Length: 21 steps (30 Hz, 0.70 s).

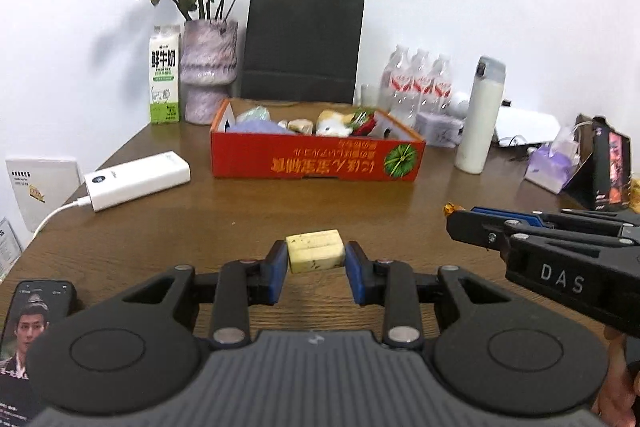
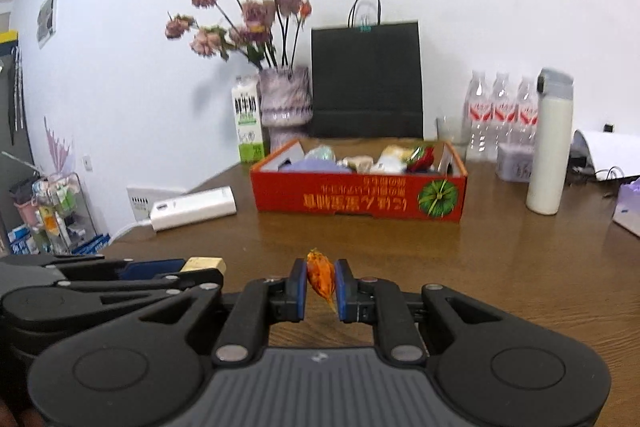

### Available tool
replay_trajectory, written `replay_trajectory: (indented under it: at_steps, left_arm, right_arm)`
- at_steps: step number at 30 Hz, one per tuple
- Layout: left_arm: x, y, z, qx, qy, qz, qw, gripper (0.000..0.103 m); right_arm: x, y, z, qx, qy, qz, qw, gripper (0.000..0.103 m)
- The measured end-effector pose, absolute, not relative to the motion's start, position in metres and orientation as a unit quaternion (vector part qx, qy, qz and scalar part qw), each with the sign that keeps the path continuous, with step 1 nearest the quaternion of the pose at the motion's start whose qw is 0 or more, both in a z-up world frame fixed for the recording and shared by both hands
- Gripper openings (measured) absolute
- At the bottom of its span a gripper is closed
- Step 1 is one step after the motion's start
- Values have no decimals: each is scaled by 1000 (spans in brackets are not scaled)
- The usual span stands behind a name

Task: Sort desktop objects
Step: 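Carry the sponge block and carrot into the box and open both grippers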

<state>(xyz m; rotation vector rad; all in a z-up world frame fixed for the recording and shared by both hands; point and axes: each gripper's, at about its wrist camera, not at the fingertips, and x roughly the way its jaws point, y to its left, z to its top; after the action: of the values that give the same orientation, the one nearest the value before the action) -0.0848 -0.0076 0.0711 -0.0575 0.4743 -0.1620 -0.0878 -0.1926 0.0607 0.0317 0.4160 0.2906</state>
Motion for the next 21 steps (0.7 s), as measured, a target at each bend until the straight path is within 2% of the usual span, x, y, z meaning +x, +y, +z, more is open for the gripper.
replay_trajectory:
  at_steps: [10, 16, 21]
  left_arm:
    - [-94, 0, 90, -28, 212, -93, 972, 32]
    - [-40, 11, 131, -23, 217, -135, 966, 32]
    - [46, 23, 177, -16, 213, -129, 968, 32]
  right_arm:
    - [-95, -193, 81, 11, 185, 152, 971, 13]
    - [-59, -203, 107, 14, 164, 161, 973, 13]
    - [18, -210, 140, 13, 165, 179, 970, 13]
